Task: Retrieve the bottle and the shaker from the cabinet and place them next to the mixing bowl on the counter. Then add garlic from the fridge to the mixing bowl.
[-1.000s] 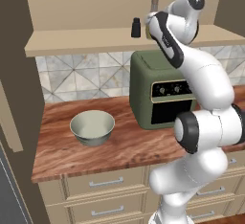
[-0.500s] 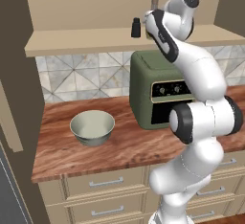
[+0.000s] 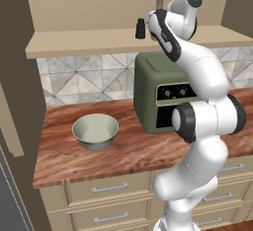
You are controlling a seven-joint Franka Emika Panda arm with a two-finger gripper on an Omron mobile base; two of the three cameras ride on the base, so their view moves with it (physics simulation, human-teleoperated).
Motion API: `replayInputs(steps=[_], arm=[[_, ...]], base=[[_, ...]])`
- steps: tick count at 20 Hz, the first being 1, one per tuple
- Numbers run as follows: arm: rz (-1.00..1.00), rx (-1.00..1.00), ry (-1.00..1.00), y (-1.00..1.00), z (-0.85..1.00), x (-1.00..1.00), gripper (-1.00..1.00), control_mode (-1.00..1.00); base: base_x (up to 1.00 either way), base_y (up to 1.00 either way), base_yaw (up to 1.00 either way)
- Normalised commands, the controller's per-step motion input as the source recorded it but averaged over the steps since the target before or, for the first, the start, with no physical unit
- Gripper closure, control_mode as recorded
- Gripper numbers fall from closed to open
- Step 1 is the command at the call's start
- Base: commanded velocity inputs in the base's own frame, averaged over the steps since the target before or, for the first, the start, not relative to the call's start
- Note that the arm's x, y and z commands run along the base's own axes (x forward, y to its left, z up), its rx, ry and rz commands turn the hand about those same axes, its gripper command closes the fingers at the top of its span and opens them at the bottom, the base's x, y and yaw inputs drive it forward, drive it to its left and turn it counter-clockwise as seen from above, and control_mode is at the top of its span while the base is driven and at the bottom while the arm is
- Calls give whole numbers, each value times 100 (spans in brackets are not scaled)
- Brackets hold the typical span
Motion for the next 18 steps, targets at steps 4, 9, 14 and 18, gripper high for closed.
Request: replayInputs(steps=[4, 9, 14, 18], arm=[[0, 0, 0, 0, -9, 19, -100, -100], [0, 0, 0, 0, -4, 21, -100, -100], [0, 0, 0, 0, 0, 3, -100, -100], [0, 0, 0, 0, 0, 0, 100, -100]], base=[[0, 0, 0], [0, 0, 0], [0, 0, 0], [0, 0, 0]])
